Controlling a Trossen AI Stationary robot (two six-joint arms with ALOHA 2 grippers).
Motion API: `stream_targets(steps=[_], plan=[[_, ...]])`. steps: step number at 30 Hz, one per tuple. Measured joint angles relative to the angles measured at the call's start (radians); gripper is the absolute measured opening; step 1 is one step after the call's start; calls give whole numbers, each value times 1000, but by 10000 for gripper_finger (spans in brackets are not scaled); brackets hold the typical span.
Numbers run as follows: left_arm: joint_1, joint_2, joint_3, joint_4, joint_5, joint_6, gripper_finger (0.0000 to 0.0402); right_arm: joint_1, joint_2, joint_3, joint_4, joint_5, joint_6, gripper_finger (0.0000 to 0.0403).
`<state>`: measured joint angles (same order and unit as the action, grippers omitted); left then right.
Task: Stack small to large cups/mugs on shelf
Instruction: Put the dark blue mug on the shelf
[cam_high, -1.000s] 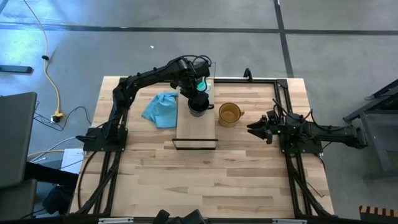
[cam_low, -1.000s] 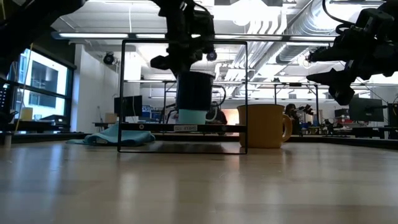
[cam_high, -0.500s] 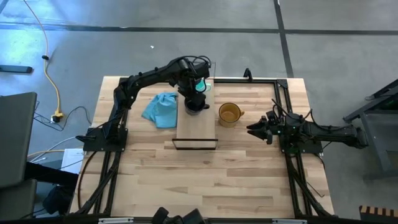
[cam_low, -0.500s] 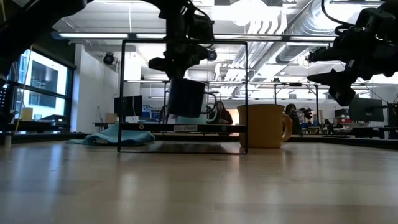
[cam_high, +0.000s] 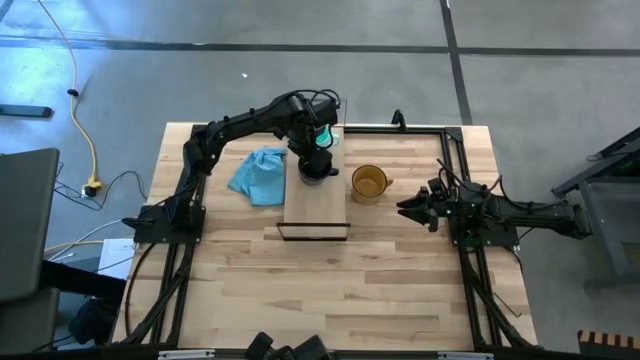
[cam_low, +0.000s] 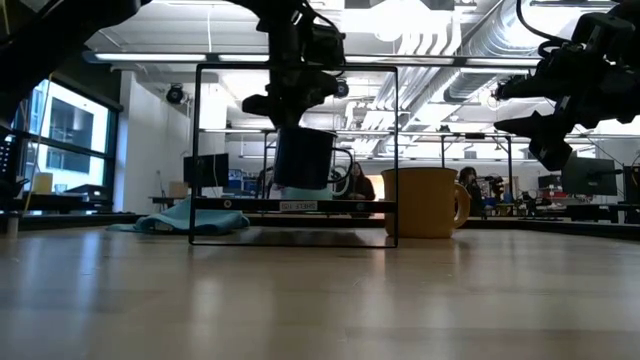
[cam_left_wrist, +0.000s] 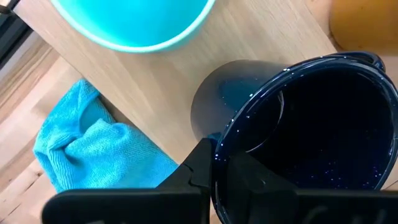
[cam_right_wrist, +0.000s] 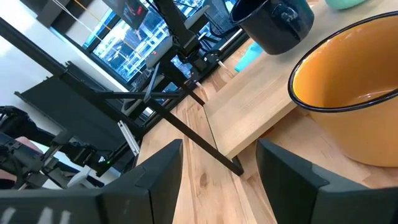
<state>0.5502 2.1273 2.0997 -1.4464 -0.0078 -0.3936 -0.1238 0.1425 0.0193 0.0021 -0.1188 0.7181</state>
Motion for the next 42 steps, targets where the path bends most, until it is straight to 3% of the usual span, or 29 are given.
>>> stream_targets(steps=[20,42], plan=[[-16,-3,0,-88,-37,-84,6,0,1,0,1,-11,-1,195],[-50,-135,0,14,-23,-104,6,0,1,0,1,-12,-20,195]])
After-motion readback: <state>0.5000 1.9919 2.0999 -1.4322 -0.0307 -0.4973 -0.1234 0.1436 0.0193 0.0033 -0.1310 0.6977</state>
